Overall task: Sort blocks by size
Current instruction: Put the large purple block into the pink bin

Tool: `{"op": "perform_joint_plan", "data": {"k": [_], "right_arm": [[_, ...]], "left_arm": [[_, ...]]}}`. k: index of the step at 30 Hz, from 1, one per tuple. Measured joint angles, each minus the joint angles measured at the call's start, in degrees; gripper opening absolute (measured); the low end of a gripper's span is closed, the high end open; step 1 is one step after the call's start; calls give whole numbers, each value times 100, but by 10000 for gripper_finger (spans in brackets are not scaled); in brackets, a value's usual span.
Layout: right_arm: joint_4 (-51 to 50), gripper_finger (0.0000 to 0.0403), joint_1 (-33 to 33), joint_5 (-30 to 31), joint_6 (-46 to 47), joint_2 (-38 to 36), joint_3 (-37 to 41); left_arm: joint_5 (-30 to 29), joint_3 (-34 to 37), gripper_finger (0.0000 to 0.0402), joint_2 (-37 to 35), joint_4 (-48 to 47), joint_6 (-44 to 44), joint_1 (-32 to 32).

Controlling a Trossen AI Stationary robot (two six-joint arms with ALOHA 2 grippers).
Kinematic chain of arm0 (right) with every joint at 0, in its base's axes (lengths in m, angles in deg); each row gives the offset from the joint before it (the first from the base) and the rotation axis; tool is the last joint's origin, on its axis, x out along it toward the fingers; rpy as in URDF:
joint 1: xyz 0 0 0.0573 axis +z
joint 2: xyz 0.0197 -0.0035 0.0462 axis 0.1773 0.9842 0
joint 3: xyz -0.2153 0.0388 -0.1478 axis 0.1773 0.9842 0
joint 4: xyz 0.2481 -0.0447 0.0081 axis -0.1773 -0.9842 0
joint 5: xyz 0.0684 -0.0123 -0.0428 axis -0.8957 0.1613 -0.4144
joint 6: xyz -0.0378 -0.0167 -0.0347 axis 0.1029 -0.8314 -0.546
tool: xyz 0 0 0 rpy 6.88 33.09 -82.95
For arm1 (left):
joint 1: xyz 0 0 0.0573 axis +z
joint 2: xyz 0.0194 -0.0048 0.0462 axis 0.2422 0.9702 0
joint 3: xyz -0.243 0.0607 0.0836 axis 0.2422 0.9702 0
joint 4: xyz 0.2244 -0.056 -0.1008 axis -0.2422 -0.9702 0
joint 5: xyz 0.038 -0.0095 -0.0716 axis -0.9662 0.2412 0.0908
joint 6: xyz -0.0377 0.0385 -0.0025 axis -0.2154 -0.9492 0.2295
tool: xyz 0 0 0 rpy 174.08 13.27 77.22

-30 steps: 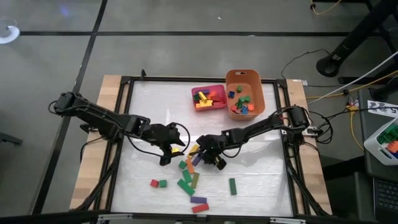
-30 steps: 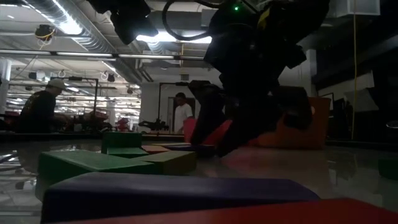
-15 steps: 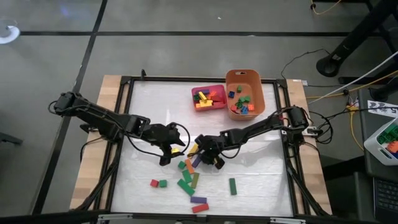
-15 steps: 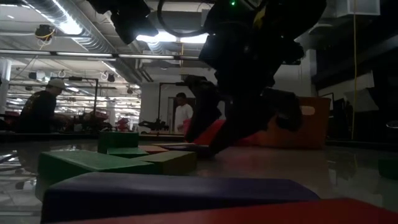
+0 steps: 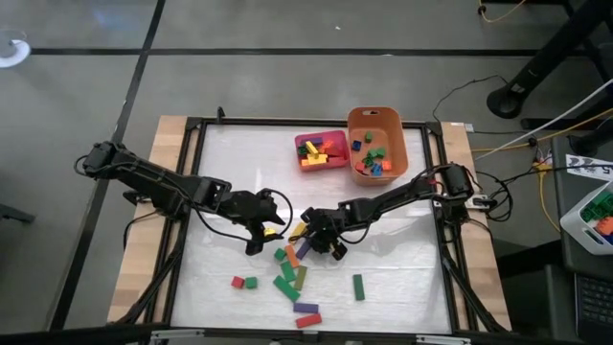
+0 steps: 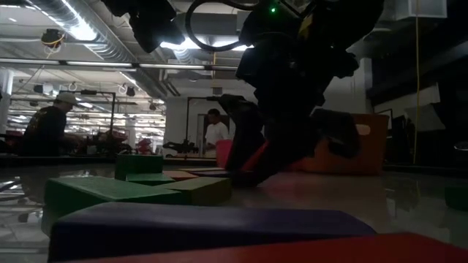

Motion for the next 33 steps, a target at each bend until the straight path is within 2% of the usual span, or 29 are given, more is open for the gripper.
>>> {"op": "perform_joint_plan", "data": {"k": [8, 13, 18, 23, 27, 30, 33], "right_arm": [[74, 100, 2, 5, -2, 10, 0], [-30, 102, 2, 12, -2, -84, -5], [-1038, 109, -2, 259, -75, -344, -533], [-2624, 104, -5, 1352, -663, -420, -1323], [-3557, 103, -64, 2943, -1207, -460, -1980], [-3873, 103, -260, 3999, -1427, -453, -2249], [-3912, 102, -601, 4528, -1530, -453, -2411]], "left_arm": [[0, 0, 182, 0, 4, 17, -132], [2, 0, 182, -48, -28, 161, -288], [-50, 0, 182, -249, -202, 306, -446], [-293, -4, 182, -380, -353, 420, -583], [-341, -4, 182, -396, -526, 530, -652], [-348, -4, 182, -398, -665, 603, -678], [-369, -4, 182, -400, -713, 579, -678]]}}
